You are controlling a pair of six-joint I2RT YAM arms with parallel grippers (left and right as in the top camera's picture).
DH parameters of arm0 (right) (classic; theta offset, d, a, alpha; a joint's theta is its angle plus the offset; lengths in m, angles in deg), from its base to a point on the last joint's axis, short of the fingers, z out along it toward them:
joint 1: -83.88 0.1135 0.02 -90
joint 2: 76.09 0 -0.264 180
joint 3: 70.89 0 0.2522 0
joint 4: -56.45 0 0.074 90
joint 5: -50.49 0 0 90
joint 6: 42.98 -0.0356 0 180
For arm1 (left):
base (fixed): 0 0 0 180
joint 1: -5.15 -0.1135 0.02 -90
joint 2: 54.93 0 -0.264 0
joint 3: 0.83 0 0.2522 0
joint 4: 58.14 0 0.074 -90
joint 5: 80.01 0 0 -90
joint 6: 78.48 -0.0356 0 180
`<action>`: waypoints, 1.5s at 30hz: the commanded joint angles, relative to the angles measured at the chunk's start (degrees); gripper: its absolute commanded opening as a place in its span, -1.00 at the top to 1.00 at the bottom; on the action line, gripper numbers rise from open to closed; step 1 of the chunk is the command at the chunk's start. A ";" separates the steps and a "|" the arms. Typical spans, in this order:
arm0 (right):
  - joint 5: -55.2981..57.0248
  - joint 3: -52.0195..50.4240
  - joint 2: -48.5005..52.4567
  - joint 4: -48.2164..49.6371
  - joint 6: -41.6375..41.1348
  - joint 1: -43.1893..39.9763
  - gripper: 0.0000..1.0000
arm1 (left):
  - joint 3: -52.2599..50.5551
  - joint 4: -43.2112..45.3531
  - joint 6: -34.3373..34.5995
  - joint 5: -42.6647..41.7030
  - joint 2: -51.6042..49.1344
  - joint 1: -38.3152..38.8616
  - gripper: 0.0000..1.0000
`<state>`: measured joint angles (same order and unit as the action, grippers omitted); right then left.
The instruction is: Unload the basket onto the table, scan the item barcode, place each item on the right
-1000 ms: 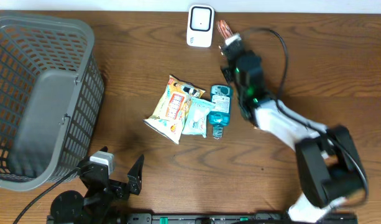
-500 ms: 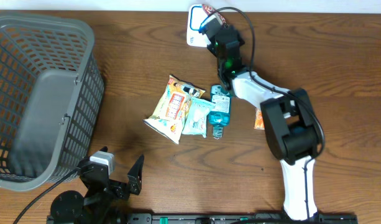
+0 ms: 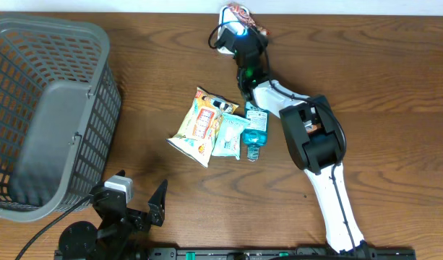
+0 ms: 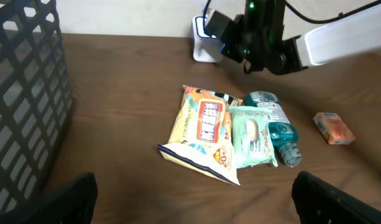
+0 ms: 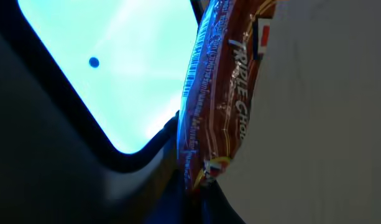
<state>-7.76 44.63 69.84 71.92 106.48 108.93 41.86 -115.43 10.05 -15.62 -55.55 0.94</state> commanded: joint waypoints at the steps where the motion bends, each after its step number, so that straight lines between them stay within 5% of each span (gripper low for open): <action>1: 3.85 0.66 0.48 0.07 7.56 0.59 0.98 | 0.17 0.02 0.09 -0.76 0.39 -0.28 -0.96; 11: 5.46 0.61 -2.47 -10.47 3.10 1.62 0.98 | 0.17 0.02 0.09 -0.76 0.39 -0.28 -0.96; 27: 6.69 0.61 -23.98 -34.45 -12.57 -4.94 0.98 | 0.17 0.02 0.09 -0.76 0.39 -0.28 -0.96; 45: 4.50 -4.46 -28.17 -54.75 -38.66 -38.77 0.98 | 0.17 0.02 0.09 -0.74 0.39 -0.28 -0.96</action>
<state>-3.17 43.03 42.28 17.72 74.74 75.78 41.86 -115.43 10.05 -15.62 -55.55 0.94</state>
